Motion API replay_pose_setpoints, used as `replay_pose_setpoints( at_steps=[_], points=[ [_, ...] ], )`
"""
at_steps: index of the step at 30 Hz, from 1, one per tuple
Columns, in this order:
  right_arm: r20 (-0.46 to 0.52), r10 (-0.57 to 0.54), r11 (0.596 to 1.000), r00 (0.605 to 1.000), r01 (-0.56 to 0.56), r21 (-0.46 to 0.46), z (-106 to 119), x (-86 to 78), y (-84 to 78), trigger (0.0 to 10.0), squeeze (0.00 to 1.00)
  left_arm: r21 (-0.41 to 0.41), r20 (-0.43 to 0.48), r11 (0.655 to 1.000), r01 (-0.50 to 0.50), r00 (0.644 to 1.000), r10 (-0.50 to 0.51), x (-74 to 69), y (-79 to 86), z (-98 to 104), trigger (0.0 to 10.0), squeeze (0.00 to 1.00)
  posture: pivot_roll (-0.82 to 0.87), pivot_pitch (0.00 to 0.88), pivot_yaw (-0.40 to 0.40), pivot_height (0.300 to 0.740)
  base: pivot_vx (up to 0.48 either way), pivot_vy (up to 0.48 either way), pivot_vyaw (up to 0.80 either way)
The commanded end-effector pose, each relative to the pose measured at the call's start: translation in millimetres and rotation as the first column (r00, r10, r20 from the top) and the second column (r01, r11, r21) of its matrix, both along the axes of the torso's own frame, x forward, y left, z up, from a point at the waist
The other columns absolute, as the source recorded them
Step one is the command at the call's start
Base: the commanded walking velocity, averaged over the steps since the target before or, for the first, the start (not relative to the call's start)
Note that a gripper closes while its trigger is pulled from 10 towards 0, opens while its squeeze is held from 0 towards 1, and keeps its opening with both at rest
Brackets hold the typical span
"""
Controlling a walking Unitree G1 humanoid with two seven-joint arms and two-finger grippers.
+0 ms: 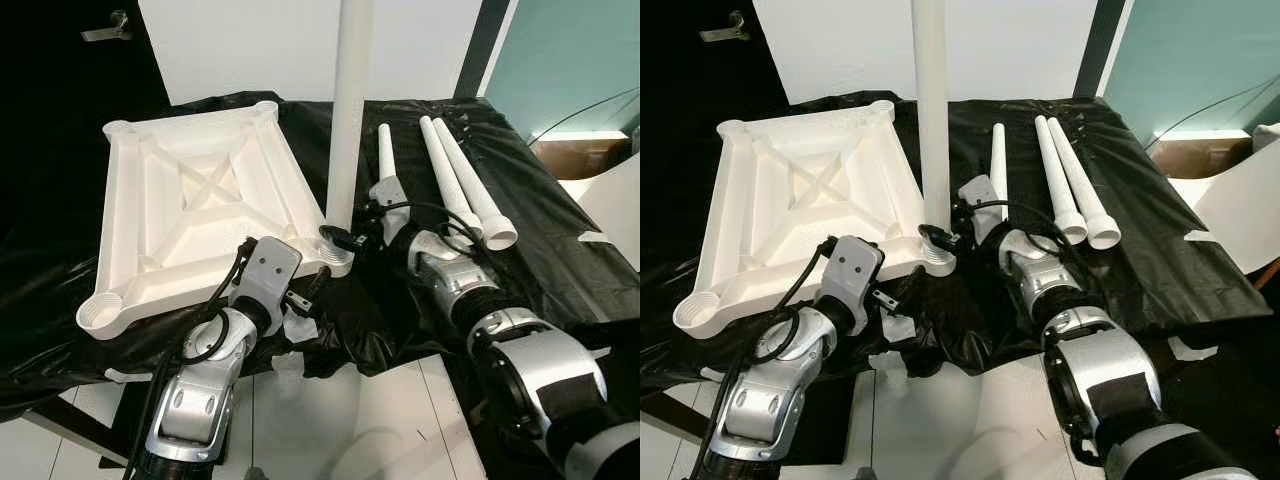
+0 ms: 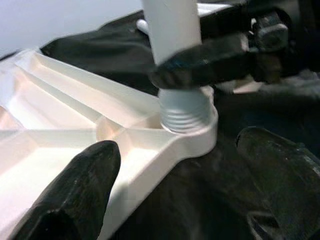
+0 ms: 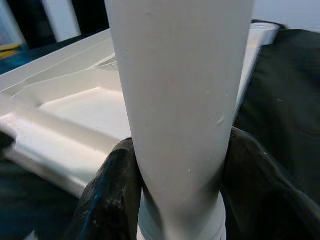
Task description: Building children table
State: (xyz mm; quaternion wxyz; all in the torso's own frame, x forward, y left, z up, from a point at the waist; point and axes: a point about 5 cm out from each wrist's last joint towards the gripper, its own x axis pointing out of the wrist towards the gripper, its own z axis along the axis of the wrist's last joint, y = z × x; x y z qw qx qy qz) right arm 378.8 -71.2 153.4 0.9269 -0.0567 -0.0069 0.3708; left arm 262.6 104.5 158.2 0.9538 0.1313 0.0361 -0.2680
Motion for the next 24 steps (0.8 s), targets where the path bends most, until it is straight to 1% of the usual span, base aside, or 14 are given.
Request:
replay_pose_setpoints(
  at_steps=[1, 2, 3, 4, 5, 6, 8, 10, 15, 19, 21, 22, 23, 24],
  points=[
    [-0.081, -0.079, 0.997, 0.994, 0.078, -0.013, -19, -3.6, -2.0, 0.7, 0.0, 0.015, 0.012, 0.998, -0.054, 0.998, 0.054, 4.4, 0.7, -1, 10.0, 0.0, 0.09, 0.0, -0.022, 0.74, 0.0, 0.0, 0.0],
    [-0.099, -0.125, 0.992, 0.987, 0.125, 0.001, -21, -3.7, 2.2, 1.3, 0.0, 0.009, 0.003, 0.998, -0.065, 0.998, 0.065, 5.9, 1.4, -1, 10.0, 0.0, 0.08, 0.0, -0.019, 0.74, 0.0, 0.0, 0.0],
    [-0.114, -0.163, 0.986, 0.98, 0.165, 0.007, -23, -3.7, 4.9, 3.0, 0.0, 0.003, -0.004, 0.997, -0.072, 0.997, 0.072, 6.6, 1.9, -2, 10.0, 0.0, 0.08, 0.0, -0.019, 0.74, 0.0, 0.0, 0.0],
    [-0.127, -0.22, 0.975, 0.967, 0.223, 0.013, -24, -3.4, 7.8, 4.1, 0.0, 0.013, -0.015, 0.996, -0.083, 0.996, 0.083, 7.6, 2.5, -4, 10.0, 0.0, 0.08, 0.0, -0.009, 0.74, 0.0, 0.0, 0.0],
    [-0.135, -0.254, 0.966, 0.958, 0.258, 0.015, -25, -3.2, 9.5, 4.1, 0.0, 0.021, -0.021, 0.996, -0.089, 0.996, 0.09, 8.3, 2.9, -6, 10.0, 0.0, 0.07, 0.002, -0.006, 0.74, 0.0, 0.0, 0.0],
    [-0.152, -0.303, 0.951, 0.941, 0.309, 0.024, -26, -2.9, 11.7, 10.0, 0.0, 0.025, -0.03, 0.995, -0.094, 0.995, 0.095, 8.9, 2.9, -8, 10.0, 0.0, 0.07, 0.002, 0.0, 0.74, 0.0, 0.0, 0.0],
    [-0.164, -0.333, 0.939, 0.928, 0.342, 0.029, -26, -2.7, 13.1, 10.0, 0.0, 0.026, -0.036, 0.995, -0.096, 0.995, 0.097, 9.2, 2.9, -9, 10.0, 0.0, 0.07, 0.002, 0.0, 0.74, 0.0, 0.0, 0.0],
    [-0.196, -0.396, 0.909, 0.897, 0.413, 0.053, -27, -5.7, 26.2, 10.0, 0.0, 0.042, -0.035, 0.994, -0.096, 0.995, 0.098, 11.0, 2.7, -10, 10.0, 0.0, 0.06, 0.003, 0.011, 0.74, 0.0, 0.0, 0.0],
    [-0.223, -0.399, 0.897, 0.889, 0.429, 0.106, -27, -12.4, 42.1, 10.0, 0.0, 0.052, -0.03, 0.993, -0.105, 0.994, 0.106, 16.3, 6.2, -9, 10.0, 0.0, 0.05, 0.003, 0.015, 0.74, 0.0, 0.0, 0.0],
    [-0.185, -0.394, 0.899, 0.9, 0.419, 0.126, -23, -13.2, 38.4, 10.0, 0.0, 0.06, -0.024, 0.992, -0.112, 0.993, 0.114, 22.0, 8.7, -8, 10.0, 0.0, 0.03, 0.0, 0.03, 0.74, 0.0, 0.0, 0.0],
    [-0.18, -0.394, 0.898, 0.901, 0.419, 0.131, -23, -13.1, 35.1, 10.0, 0.03, 0.06, -0.021, 0.992, -0.113, 0.993, 0.114, 23.6, 8.7, -7, 10.0, 0.0, 0.03, 0.0, 0.033, 0.74, 0.0, 0.0, 0.0],
    [-0.173, -0.397, 0.896, 0.901, 0.421, 0.138, -23, -13.0, 31.4, 10.0, 0.72, 0.062, -0.013, 0.992, -0.113, 0.993, 0.114, 25.2, 8.5, -5, 10.0, 0.0, 0.03, 0.0, 0.032, 0.74, 0.0, 0.0, 0.0],
    [-0.161, -0.383, 0.899, 0.91, 0.407, 0.163, -22, -13.0, 23.9, 10.0, 1.0, 0.066, -0.003, 0.992, -0.11, 0.994, 0.111, 28.0, 8.4, -3, 10.0, 0.0, 0.03, 0.0, 0.032, 0.74, 0.0, 0.0, 0.0],
    [-0.161, -0.383, 0.899, 0.91, 0.407, 0.163, -22, -13.0, 23.9, 10.0, 1.0, 0.066, -0.003, 0.992, -0.11, 0.994, 0.111, 28.0, 8.4, -3, 10.0, 0.0, 0.03, 0.0, 0.032, 0.74, 0.0, 0.0, 0.0]
  ],
)
